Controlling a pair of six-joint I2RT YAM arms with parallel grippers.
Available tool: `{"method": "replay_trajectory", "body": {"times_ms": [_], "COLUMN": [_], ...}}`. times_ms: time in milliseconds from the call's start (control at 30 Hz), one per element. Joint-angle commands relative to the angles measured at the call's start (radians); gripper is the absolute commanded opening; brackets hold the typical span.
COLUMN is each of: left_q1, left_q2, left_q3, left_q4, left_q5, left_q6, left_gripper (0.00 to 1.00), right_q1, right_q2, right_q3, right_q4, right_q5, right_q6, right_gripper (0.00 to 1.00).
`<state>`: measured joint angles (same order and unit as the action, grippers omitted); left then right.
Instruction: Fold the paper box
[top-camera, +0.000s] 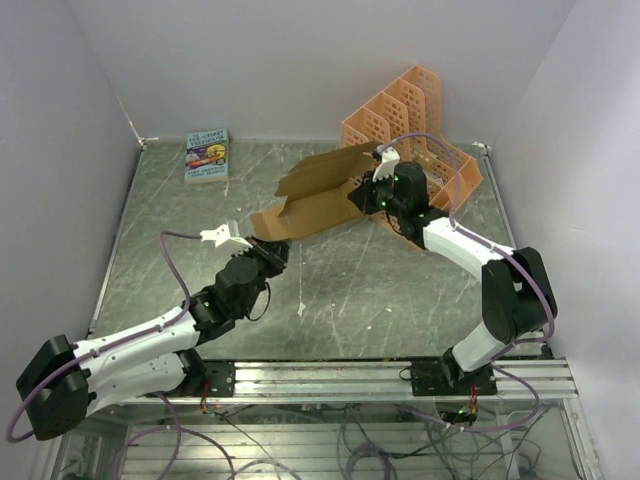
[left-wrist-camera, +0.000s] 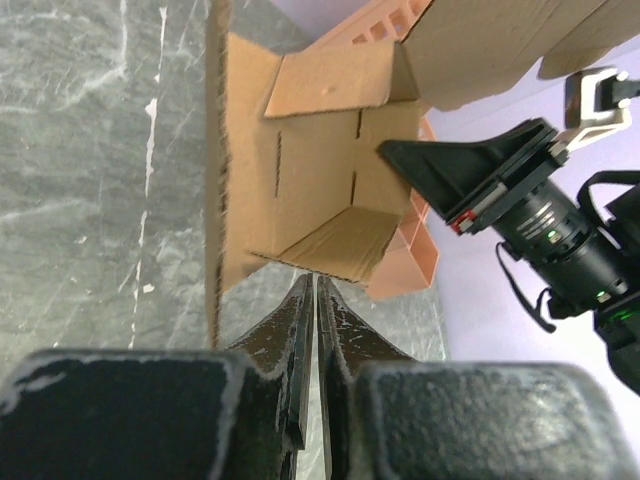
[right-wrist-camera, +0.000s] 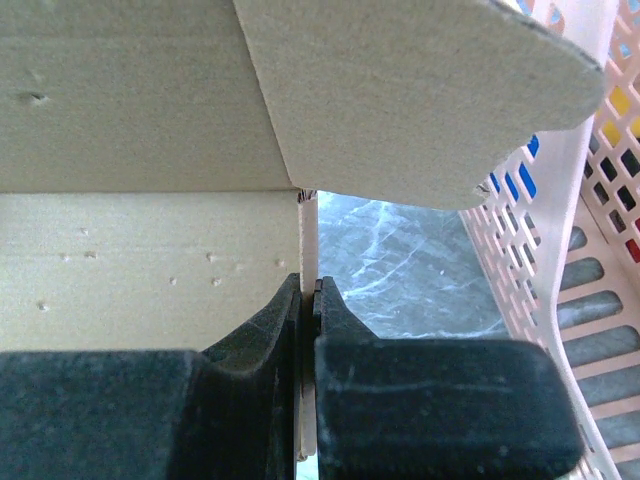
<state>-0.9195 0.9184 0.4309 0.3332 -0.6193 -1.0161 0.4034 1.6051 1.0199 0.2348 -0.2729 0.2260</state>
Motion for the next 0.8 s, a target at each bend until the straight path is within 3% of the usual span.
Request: {"method": "replay_trajectory", "body": {"times_ms": [0,767], "left_q1": [-0.007,-0.006], "left_q2": [0.009,0.233], "left_q3": [0.046,0.199], "left_q4": [0.074,0.008], "left_q5": [-0.092,-0.063], "left_q6": [0.028,0.073], "left_gripper": [0.16,0.16], "right_q1": [0.013,0.049], "right_q2": [0.006,-0.016], "right_q3": [-0.009,-0.013], "right_q4": [0.031,0.036], "right_q5": [0.003,0.028], "right_q6": [-0.001,-0.025], "right_gripper": [0.00,0.00]}}
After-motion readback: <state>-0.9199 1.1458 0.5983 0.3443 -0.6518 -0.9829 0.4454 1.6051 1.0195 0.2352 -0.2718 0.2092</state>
